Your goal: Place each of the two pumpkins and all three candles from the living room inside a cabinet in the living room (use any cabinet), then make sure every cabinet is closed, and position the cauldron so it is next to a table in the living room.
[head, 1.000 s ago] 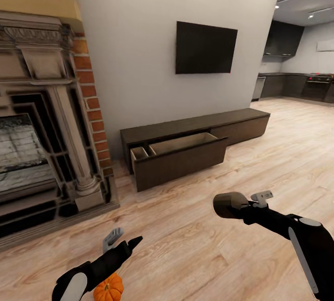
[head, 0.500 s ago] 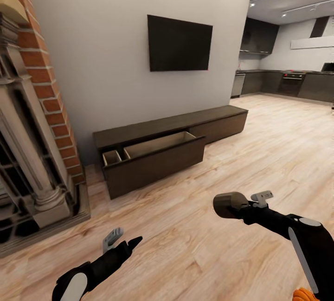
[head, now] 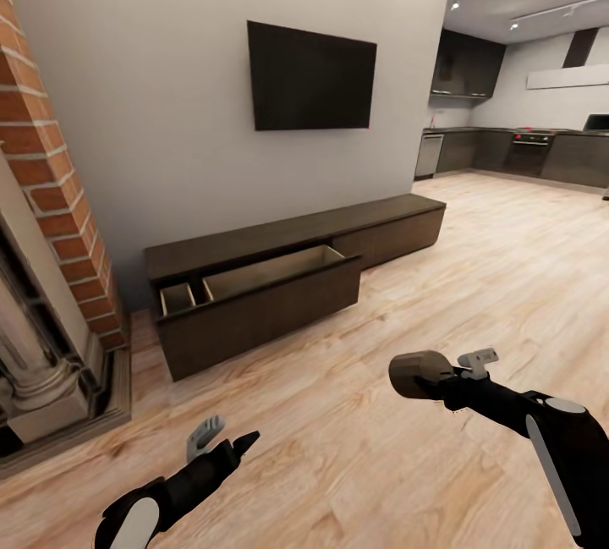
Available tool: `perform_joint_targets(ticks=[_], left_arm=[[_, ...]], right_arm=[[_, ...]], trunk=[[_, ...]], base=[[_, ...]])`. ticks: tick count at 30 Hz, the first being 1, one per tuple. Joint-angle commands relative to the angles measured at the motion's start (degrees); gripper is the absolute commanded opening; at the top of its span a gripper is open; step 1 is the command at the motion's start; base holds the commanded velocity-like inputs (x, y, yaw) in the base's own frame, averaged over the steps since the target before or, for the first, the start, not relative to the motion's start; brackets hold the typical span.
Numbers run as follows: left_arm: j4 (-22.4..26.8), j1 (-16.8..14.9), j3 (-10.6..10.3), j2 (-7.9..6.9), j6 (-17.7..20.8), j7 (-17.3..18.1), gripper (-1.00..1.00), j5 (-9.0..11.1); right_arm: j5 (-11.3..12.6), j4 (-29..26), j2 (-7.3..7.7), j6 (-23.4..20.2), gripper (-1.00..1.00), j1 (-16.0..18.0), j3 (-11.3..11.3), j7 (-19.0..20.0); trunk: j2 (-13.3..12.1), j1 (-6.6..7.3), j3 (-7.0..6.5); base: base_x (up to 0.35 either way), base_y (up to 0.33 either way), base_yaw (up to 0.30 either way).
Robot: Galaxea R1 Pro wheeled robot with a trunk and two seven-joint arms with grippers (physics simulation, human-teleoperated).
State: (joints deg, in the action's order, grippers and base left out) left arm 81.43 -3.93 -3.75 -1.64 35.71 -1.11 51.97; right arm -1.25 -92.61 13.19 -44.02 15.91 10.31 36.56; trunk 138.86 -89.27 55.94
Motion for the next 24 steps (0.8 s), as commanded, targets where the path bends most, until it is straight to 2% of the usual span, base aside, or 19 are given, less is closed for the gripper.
perform_joint_targets(ticks=[1,10,14,15,17,21,24], left_arm=[[0.0,0.0,0.0,-0.03,-0.3,-0.1,1.00,0.2],[-0.1,0.1,0.1,-0.17,-2.0,0.1,1.00,0.2],[0.8,1.2,0.3,-0.62,-3.6,0.7,1.00,0.3],[1.3,2.4,0.8,-0.84,-5.6,0.8,1.00,0.3],[1.5,2.9,1.2,-0.87,-5.8,0.7,1.00,0.3],[2.6,4.2,3.5,-0.89,-6.1,0.8,1.00,0.3],[2.7,4.5,4.0,-0.89,-6.2,0.7,1.00,0.4]], right_arm=[[0.2,0.0,-0.01,-0.4,-1.00,0.1,0.1,0.3],[0.3,-0.1,-0.17,-0.5,-1.00,0.1,0.1,0.4],[0.3,-0.1,-0.26,-0.4,-1.00,0.1,0.1,0.4],[0.3,-0.1,-0.23,-0.4,-1.00,0.1,0.1,0.4],[0.3,-0.1,-0.21,-0.4,-1.00,0.2,0.1,0.4],[0.2,-0.1,-0.19,-0.4,-1.00,0.2,0.1,0.4],[0.2,0.0,-0.19,-0.5,-1.00,0.2,0.1,0.4]], trunk=[[0.0,-0.02,0.06],[0.0,-0.02,0.06],[0.0,-0.02,0.06],[0.0,-0.02,0.06],[0.0,-0.02,0.06],[0.0,-0.02,0.06],[0.0,-0.02,0.06]], base=[[0.322,-0.113,0.000],[0.332,-0.052,0.000],[0.337,-0.060,0.065],[0.334,-0.125,0.054],[0.333,-0.130,0.039],[0.333,-0.122,0.013],[0.339,-0.047,0.003]])
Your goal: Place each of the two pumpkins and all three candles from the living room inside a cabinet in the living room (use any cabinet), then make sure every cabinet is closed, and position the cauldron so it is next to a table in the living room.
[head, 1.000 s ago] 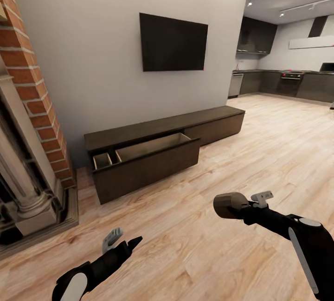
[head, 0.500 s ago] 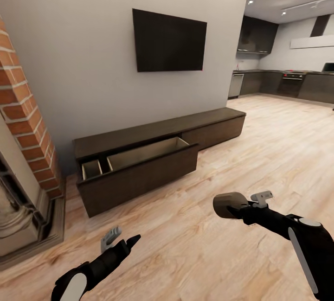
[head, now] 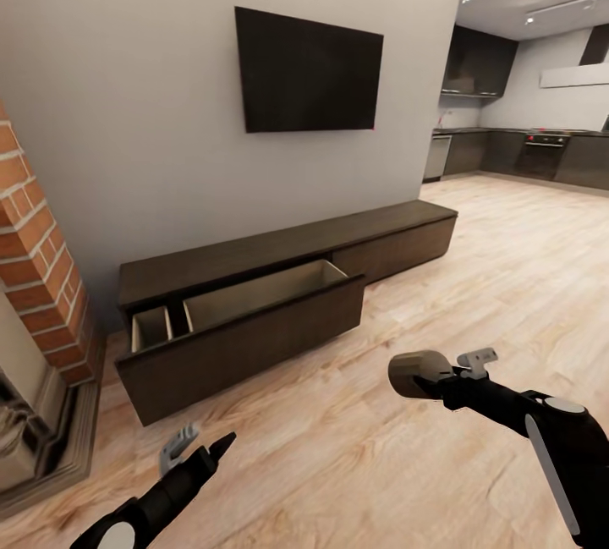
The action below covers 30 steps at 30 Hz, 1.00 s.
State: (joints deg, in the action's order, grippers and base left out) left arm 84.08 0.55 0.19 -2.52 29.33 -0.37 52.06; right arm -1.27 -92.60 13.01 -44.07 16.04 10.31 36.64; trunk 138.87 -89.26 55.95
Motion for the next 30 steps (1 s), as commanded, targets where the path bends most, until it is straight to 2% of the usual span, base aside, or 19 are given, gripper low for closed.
perform_joint_targets(ticks=[1,5,15,21,24,25,30], left_arm=[[0.1,0.0,0.1,0.00,0.2,-0.1,1.00,0.3],[0.1,0.1,0.2,-0.02,0.2,-0.1,1.00,0.4],[-0.1,0.2,0.3,-0.03,0.2,-0.1,1.00,0.7],[-0.2,0.2,0.3,-0.03,0.2,-0.2,1.00,0.7],[-0.1,0.5,0.5,0.00,0.2,-0.7,1.00,0.7],[-0.1,0.6,0.7,0.00,0.1,-0.7,1.00,0.7],[0.1,2.4,5.5,0.27,-1.4,-0.1,1.00,1.0]], right_arm=[[0.2,-0.1,-0.01,-0.4,-1.00,0.0,0.1,0.3],[0.3,-0.1,0.03,-0.4,-1.00,0.0,0.1,0.3],[0.3,-0.1,-0.19,-0.5,-1.00,0.0,0.1,0.3],[0.3,-0.1,-0.02,-0.6,-1.00,0.1,0.1,0.3],[0.3,-0.1,0.02,-0.6,-1.00,0.1,0.1,0.3],[0.3,-0.1,0.03,-0.6,-1.00,0.1,0.1,0.3],[0.3,-0.1,0.10,-0.6,-1.00,0.1,0.1,0.3]], trunk=[[0.0,-0.03,0.04],[0.0,-0.03,0.04],[0.0,-0.03,0.04],[0.0,-0.03,0.04],[0.0,-0.03,0.04],[0.0,-0.03,0.04],[0.0,-0.03,0.04]], base=[[0.341,-0.018,0.001],[0.341,0.002,0.000],[0.300,0.164,0.009],[0.289,0.180,0.213],[0.281,-0.154,0.220],[0.273,-0.199,0.214],[0.265,-0.230,0.244]])
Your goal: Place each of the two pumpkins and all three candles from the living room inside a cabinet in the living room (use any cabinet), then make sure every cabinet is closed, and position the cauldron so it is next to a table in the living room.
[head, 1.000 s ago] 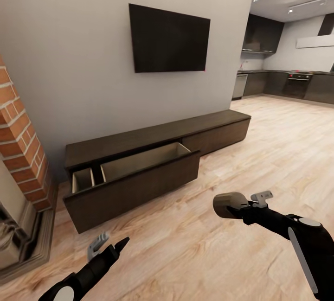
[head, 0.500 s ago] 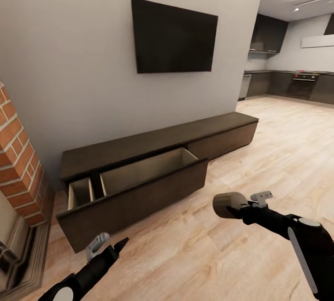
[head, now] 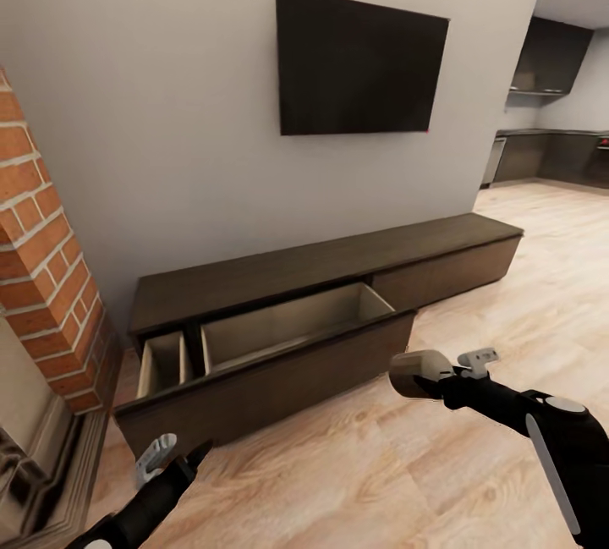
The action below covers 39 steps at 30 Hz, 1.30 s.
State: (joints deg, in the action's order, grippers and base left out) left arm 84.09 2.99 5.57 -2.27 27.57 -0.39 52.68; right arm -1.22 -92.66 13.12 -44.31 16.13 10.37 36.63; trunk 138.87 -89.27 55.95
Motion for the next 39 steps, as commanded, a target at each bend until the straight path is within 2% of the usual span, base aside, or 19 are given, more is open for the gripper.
perform_joint_targets(ticks=[1,4,5,6,7,13,14,15,17,19,20,25,35,39], left_arm=[[0.1,0.2,0.6,0.07,0.1,0.0,1.00,0.4],[0.1,0.7,1.4,0.08,-0.1,0.1,1.00,0.3],[0.0,1.2,2.4,0.06,-0.1,0.0,1.00,0.4],[-0.6,2.3,5.7,0.37,-0.2,-0.1,1.00,0.7],[-0.4,5.7,8.2,0.49,-0.5,0.1,1.00,1.2],[-1.1,7.2,9.1,0.35,-0.9,0.1,1.00,1.1],[-4.5,9.2,9.3,0.41,-1.0,-0.3,1.00,1.1],[-5.0,9.4,9.6,0.45,-0.9,-0.2,1.00,1.1],[-5.5,9.6,10.6,0.54,-0.9,0.0,1.00,1.2],[-5.8,9.9,13.6,0.62,-0.7,0.1,1.00,1.4],[-5.8,9.9,14.3,0.65,-0.7,0.2,1.00,1.4],[-5.6,10.0,14.9,0.73,-0.7,0.1,1.00,1.5],[-5.7,10.3,15.1,0.63,-0.7,0.1,1.00,1.3],[-4.2,13.3,15.7,0.69,-0.8,0.4,1.00,1.5]], right_arm=[[0.2,0.0,-0.01,-0.4,-1.00,0.0,0.1,0.3],[0.2,0.0,0.00,-0.4,-1.00,0.0,0.1,0.3],[0.2,0.0,-0.01,-0.4,-1.00,0.0,0.1,0.3],[0.2,0.0,-0.02,-0.4,-1.00,0.0,0.1,0.3],[0.2,0.0,-0.08,-0.3,-1.00,0.0,0.1,0.2],[0.2,0.0,-0.04,-0.3,-1.00,0.0,0.1,0.3],[0.2,0.0,0.00,-0.2,-1.00,0.0,0.1,0.3],[0.2,0.0,0.02,-0.2,-1.00,0.0,0.1,0.3],[0.2,0.0,0.04,-0.2,-1.00,0.0,0.1,0.2],[0.2,0.0,0.06,-0.2,-1.00,0.0,0.1,0.2],[0.2,0.0,0.06,-0.2,-1.00,0.0,0.1,0.2],[0.2,0.0,0.06,-0.1,-1.00,-0.1,0.0,0.2],[0.2,0.0,0.06,-0.1,-1.00,0.0,0.2,0.3],[0.2,-0.1,0.15,-0.2,-1.00,0.4,0.8,0.3]], trunk=[[0.0,-0.02,0.04],[0.0,-0.02,0.04],[0.0,-0.02,0.04],[0.0,-0.02,0.04],[0.0,-0.02,0.04],[0.0,-0.02,0.04],[0.0,-0.02,0.04],[0.0,-0.02,0.04],[0.0,-0.02,0.04],[0.0,-0.02,0.04],[0.0,-0.02,0.04],[0.0,-0.02,0.04],[0.0,-0.02,0.04],[0.0,-0.02,0.04]], base=[[0.261,-0.244,0.258],[0.261,-0.246,0.257],[0.260,-0.247,0.254],[0.258,-0.248,0.253],[0.256,-0.249,0.234],[0.255,-0.249,0.243],[0.027,-0.026,0.234],[0.017,-0.017,0.242],[0.009,-0.009,0.252],[0.002,-0.002,0.260],[0.028,-0.030,0.262],[0.151,-0.155,0.168],[0.282,-0.147,0.015],[0.296,-0.008,0.000]])
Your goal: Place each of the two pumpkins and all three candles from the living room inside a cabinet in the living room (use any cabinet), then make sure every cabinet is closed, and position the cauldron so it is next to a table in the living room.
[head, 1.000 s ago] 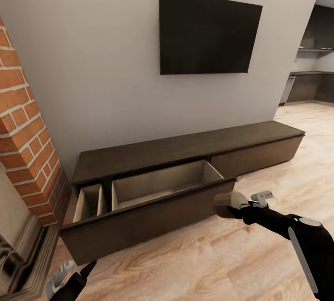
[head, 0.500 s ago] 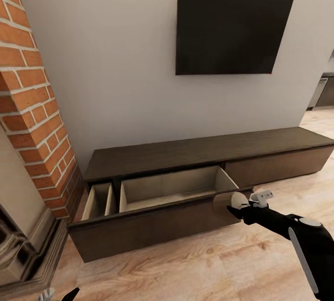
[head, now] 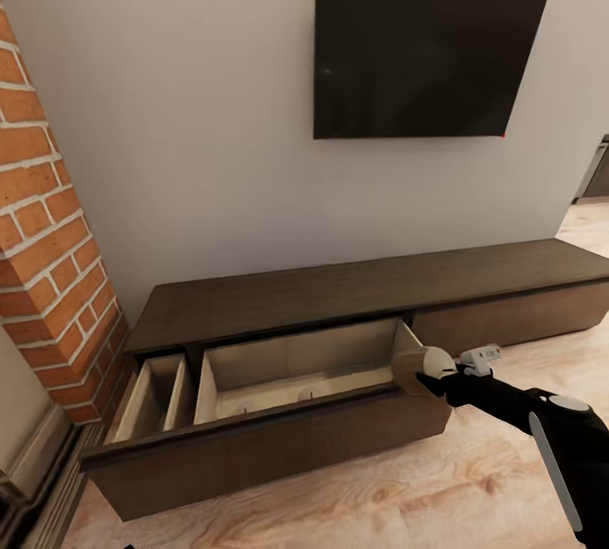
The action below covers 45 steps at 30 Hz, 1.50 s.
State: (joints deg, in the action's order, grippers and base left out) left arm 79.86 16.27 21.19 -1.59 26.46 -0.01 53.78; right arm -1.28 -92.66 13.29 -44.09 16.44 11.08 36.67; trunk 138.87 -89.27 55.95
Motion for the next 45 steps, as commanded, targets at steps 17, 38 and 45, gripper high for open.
perform_joint_targets(ticks=[17,38,45], left_arm=[[-0.4,4.9,0.3,0.09,-5.7,6.5,1.00,0.0],[-5.0,6.8,0.3,0.21,-9.1,6.9,1.00,-0.1],[-5.3,6.8,0.3,0.18,-9.3,6.9,1.00,-0.1]], right_arm=[[0.3,0.0,-0.03,-0.4,-1.00,0.5,0.9,0.2],[-5.6,1.3,-1.00,-9.0,-1.00,0.3,0.7,-5.5],[-5.9,3.8,-0.98,-12.2,-1.00,0.5,0.4,-7.6]], trunk=[[0.0,-0.02,0.04],[0.0,-0.02,0.04],[0.0,-0.02,0.04]], base=[[0.022,0.000,0.257],[0.195,0.000,0.111],[0.002,0.000,0.000]])
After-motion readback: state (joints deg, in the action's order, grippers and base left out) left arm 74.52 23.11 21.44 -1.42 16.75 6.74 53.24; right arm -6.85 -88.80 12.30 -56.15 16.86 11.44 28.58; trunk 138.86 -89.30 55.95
